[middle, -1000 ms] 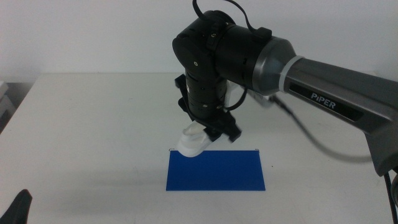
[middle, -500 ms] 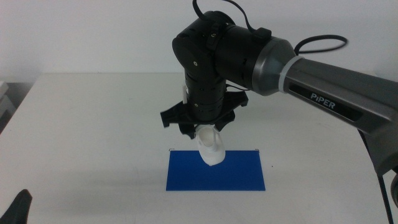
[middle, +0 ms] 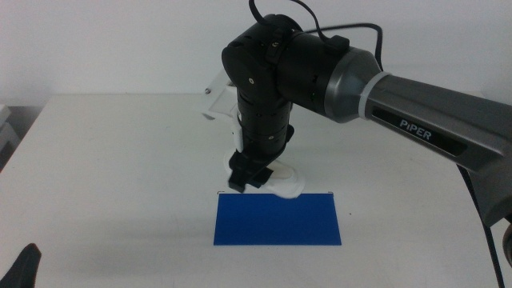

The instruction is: Use one arm to grab the shoe from the table and place it on the mat.

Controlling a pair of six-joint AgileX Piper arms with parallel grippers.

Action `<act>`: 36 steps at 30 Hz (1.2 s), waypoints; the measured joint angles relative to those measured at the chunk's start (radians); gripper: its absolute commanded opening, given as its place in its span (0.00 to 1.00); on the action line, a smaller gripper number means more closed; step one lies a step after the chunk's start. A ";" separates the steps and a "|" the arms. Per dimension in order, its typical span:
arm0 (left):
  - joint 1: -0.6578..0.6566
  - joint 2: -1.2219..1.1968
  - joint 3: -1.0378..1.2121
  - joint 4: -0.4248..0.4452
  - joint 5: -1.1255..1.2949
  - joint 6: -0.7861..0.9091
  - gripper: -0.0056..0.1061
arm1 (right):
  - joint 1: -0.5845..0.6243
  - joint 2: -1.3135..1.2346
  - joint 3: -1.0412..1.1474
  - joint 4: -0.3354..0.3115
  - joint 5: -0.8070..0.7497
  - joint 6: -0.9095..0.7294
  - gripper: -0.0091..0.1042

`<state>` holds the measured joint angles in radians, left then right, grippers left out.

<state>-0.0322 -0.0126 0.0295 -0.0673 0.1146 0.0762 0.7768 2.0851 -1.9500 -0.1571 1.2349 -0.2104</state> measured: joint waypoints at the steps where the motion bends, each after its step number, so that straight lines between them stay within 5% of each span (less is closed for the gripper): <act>1: 0.000 0.000 0.000 0.000 0.000 0.000 0.89 | 0.000 0.000 0.000 -0.010 0.000 -0.053 0.05; 11: 0.000 0.000 0.000 0.000 0.000 0.000 0.89 | -0.001 0.000 0.000 -0.023 0.000 -0.258 0.05; 19: 0.000 0.000 0.000 0.000 0.000 0.000 0.89 | -0.056 0.015 0.012 0.116 0.000 -0.497 0.05; 36: 0.000 0.000 0.000 0.000 0.000 0.000 0.89 | -0.107 0.142 0.020 0.212 -0.004 -0.588 0.05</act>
<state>-0.0322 -0.0126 0.0295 -0.0673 0.1146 0.0762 0.6696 2.2271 -1.9301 0.0553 1.2313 -0.7982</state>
